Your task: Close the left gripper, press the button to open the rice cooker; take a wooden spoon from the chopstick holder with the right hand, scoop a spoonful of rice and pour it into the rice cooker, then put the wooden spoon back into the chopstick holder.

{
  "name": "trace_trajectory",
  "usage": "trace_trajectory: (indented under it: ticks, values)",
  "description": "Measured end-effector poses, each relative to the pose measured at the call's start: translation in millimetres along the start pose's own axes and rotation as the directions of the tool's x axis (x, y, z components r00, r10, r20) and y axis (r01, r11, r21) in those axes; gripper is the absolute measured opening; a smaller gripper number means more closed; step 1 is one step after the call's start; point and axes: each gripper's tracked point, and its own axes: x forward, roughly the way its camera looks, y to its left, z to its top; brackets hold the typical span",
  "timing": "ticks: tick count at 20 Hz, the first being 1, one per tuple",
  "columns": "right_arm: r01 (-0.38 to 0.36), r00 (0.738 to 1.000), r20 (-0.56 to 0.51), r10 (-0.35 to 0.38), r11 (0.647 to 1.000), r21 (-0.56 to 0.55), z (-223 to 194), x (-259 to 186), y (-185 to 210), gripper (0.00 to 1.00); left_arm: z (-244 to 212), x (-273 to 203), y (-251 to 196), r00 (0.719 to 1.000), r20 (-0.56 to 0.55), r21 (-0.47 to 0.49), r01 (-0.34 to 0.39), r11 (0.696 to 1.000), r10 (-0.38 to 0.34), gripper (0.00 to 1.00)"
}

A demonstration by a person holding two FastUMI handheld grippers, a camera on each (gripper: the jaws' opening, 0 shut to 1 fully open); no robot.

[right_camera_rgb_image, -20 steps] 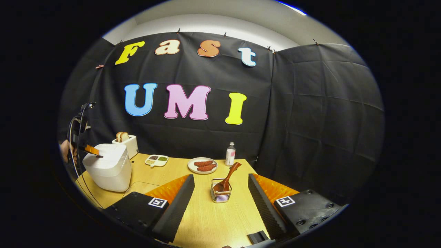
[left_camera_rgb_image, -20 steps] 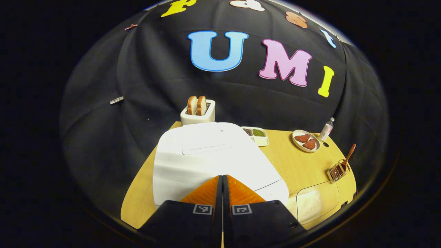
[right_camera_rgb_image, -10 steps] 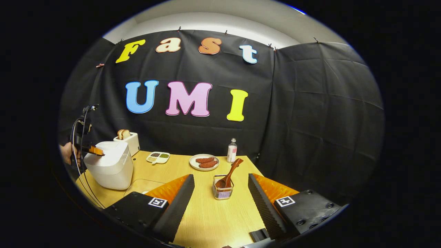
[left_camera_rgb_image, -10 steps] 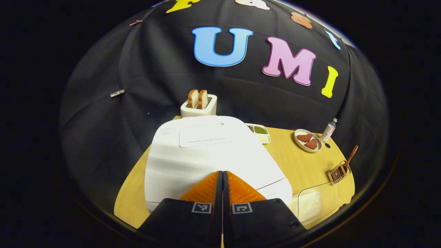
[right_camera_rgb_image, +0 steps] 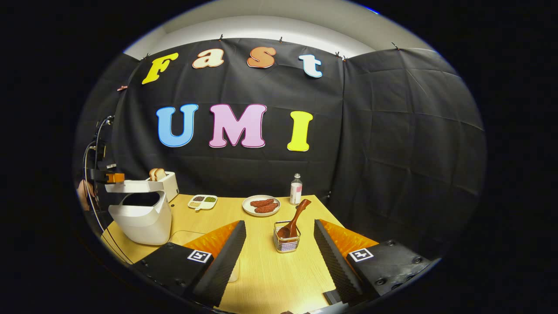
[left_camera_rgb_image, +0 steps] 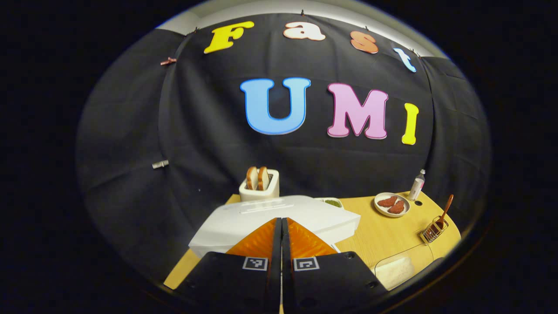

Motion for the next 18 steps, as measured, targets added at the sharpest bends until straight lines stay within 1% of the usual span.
trace_trajectory:
  ticks: [3, 6, 9, 12, 14, 16, 17, 18]
  values:
    - [0.0, 1.0, 0.006, 0.001, 1.0, -0.004, 0.1, 0.4, 5.8, 0.98, 12.3, -25.7, -8.8, 0.999, 0.039, 0.003, 0.021, 1.0, -0.021, 0.07]
    - [0.008, 1.0, 0.0, -0.008, 1.0, 0.005, -1.3, -1.0, 9.7, 0.98, 14.6, -54.1, -16.2, 0.997, 0.047, -0.031, 0.055, 0.998, -0.054, 0.07]
    - [0.018, 1.0, 0.001, -0.018, 0.999, 0.028, -0.8, -2.5, 14.8, 0.98, 7.9, -84.6, -16.3, 0.997, 0.048, -0.068, 0.068, 0.995, -0.065, 0.08]
    - [0.038, 0.999, 0.008, -0.038, 0.999, 0.01, 1.5, -0.6, 12.8, 0.98, -2.0, -112.6, -22.4, 0.995, 0.034, -0.086, 0.098, 0.991, -0.096, 0.09]
    - [0.044, 0.999, 0.008, -0.044, 0.999, 0.005, 3.9, 6.1, 9.7, 0.98, -6.7, -124.0, -26.2, 0.993, 0.031, -0.084, 0.113, 0.99, -0.11, 0.11]
    - [0.042, 0.999, -0.007, -0.042, 0.998, 0.049, 6.7, 15.7, 5.8, 0.98, -10.4, -132.7, -31.3, 0.993, 0.036, -0.104, 0.118, 0.988, -0.114, 0.14]
    - [0.033, 0.999, -0.003, -0.033, 0.997, 0.067, 10.3, 22.6, 4.8, 0.98, -13.7, -136.9, -34.6, 0.993, 0.033, -0.115, 0.115, 0.987, -0.112, 0.19]
    - [0.029, 1.0, 0.004, -0.03, 0.998, 0.062, 11.2, 31.8, 2.0, 0.98, -18.0, -138.9, -39.9, 0.993, 0.025, -0.123, 0.115, 0.986, -0.113, 0.23]
